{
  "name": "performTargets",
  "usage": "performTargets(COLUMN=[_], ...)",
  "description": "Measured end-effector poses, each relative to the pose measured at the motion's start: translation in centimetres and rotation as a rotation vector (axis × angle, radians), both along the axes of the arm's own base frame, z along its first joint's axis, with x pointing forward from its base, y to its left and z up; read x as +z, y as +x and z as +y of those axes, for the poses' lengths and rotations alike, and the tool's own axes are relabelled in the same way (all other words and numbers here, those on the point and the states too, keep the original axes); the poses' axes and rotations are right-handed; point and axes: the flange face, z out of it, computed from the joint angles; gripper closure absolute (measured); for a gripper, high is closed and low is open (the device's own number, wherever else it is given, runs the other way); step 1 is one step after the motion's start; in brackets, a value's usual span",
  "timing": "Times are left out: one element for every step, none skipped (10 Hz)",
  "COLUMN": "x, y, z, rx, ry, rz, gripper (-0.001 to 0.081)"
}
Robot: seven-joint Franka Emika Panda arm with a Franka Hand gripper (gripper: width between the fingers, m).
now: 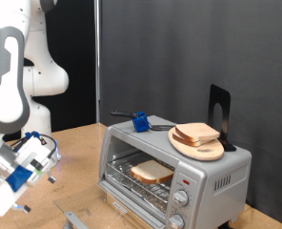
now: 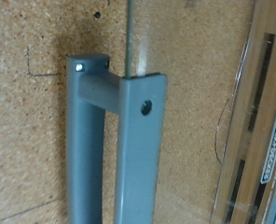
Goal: Make a piece of toast with the oven
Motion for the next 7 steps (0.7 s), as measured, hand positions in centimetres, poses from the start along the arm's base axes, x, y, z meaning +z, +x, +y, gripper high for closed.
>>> performTargets(x=[-1.0,-2.0,-2.7,-3.2,-3.6,-3.8,-3.6], y=[0.2,0.4,0.6,0.8,0.9,1.0,1.0], z=[0.8,1.8,3.1,4.4,5.6,6.6,7.6], rx=[0.016,0.033,0.051,0.069,0.085,0.099,0.117], ry=[0.009,0.025,0.043,0.057,0.068,0.081,0.118], rz=[0.000,0.000,0.002,-0.002,-0.004,-0.006,-0.010], gripper=[0.0007,0.0007,0.0007,0.0007,0.0007,0.0007,0.0007])
